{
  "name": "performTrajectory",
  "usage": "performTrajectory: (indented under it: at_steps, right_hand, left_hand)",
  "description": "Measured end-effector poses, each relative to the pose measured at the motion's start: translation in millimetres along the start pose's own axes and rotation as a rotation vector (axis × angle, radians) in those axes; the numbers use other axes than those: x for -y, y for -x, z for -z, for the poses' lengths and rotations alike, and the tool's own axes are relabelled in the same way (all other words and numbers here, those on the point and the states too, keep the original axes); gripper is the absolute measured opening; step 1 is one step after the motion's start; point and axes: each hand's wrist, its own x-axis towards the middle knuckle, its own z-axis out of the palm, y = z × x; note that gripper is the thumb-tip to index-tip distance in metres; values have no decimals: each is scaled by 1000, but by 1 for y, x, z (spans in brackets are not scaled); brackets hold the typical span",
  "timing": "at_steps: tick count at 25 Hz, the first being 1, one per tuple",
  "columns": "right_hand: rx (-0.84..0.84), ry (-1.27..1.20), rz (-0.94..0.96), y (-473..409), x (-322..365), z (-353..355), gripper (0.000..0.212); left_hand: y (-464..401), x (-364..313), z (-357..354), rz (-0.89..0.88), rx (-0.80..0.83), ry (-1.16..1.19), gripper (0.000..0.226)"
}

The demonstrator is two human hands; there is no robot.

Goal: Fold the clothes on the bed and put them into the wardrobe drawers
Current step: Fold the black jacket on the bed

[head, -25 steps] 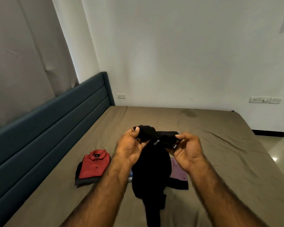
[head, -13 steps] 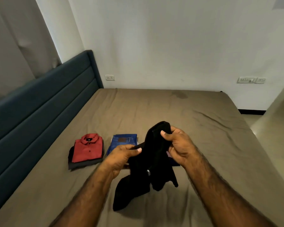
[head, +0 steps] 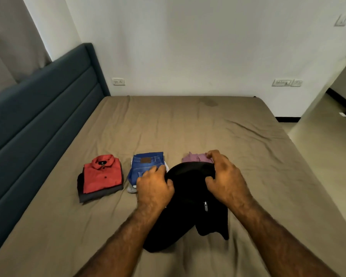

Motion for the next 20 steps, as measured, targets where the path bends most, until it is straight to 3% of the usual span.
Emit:
performTrajectory:
  at_steps: [1, 3, 4, 6, 9, 12, 14, 17, 20]
  right_hand:
    - [23, 70, 11, 0, -5, 2, 57]
    - [99, 57, 2, -9, -18, 12, 40]
    - [151, -62, -71, -13, -22, 15, 29]
    - [275, -492, -315, -10, -24, 17, 25]
    - [295, -1164, -573, 9, -4, -2, 38]
    - [102, -1637, -577, 2, 7, -10, 51]
    - [99, -1694, -551, -9, 6, 0, 52]
    - [203, -1597, -544, 3, -8, 19, 49]
    - [225, -1512, -551, 22, -12, 27, 41]
  left_hand:
    - [-3, 6, 4, 31, 67, 231, 8]
    - [-18, 17, 21, 333, 388, 918, 13]
    - [-25, 23, 30, 484, 544, 1197, 14]
    - [-26, 28, 38, 605, 692, 1458, 16]
    - [-14, 23, 39, 624, 686, 1671, 22]
    - [-20, 16, 39, 620, 565, 1970, 33]
    - [-26, 21, 42, 594, 509, 2037, 37]
    - [-24, 37, 53, 557, 575, 1959, 28]
    - [-10, 53, 54, 511, 536, 1710, 26]
